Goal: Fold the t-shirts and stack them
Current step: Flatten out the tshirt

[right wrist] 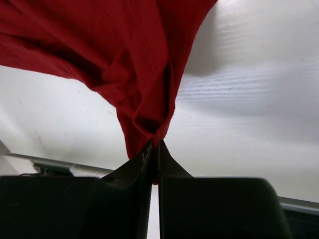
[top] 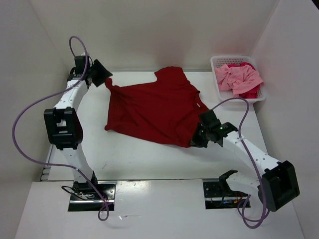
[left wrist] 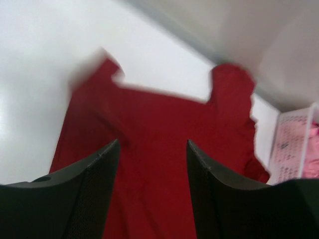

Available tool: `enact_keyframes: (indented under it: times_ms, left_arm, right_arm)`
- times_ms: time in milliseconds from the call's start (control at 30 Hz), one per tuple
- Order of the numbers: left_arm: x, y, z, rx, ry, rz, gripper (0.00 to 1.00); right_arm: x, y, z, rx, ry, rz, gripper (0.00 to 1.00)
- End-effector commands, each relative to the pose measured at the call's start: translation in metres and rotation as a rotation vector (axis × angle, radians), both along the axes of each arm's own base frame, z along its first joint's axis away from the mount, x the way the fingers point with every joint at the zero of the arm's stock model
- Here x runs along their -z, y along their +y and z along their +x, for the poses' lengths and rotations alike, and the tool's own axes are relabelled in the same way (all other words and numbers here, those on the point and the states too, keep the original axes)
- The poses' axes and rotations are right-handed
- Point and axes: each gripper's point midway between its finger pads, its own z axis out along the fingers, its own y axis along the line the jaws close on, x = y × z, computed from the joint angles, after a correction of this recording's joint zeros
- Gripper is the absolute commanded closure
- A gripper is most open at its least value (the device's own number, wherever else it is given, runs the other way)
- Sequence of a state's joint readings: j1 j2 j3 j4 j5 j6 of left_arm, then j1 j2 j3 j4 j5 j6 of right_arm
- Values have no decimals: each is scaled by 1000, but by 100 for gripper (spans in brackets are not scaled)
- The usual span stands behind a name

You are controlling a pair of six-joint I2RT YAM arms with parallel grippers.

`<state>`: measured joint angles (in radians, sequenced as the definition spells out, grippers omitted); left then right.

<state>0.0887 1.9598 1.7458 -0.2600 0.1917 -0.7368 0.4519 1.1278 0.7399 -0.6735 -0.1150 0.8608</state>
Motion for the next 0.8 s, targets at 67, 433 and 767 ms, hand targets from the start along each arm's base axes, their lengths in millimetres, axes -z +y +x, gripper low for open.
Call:
enact_keyframes:
  times_ms: [67,433,767]
  left_arm:
    - [47,24,-92,-91,166,0,38]
    - [117,9,-208,-184,385,-133,28]
    - [167,-12,-202,-120,503,-122,54]
  right_arm:
    - [-1,4,-18,-1,38,56,91]
    - [-8,14,-4,-40,-18,87,84]
    - [-21,25,23,-53,-95,103,84]
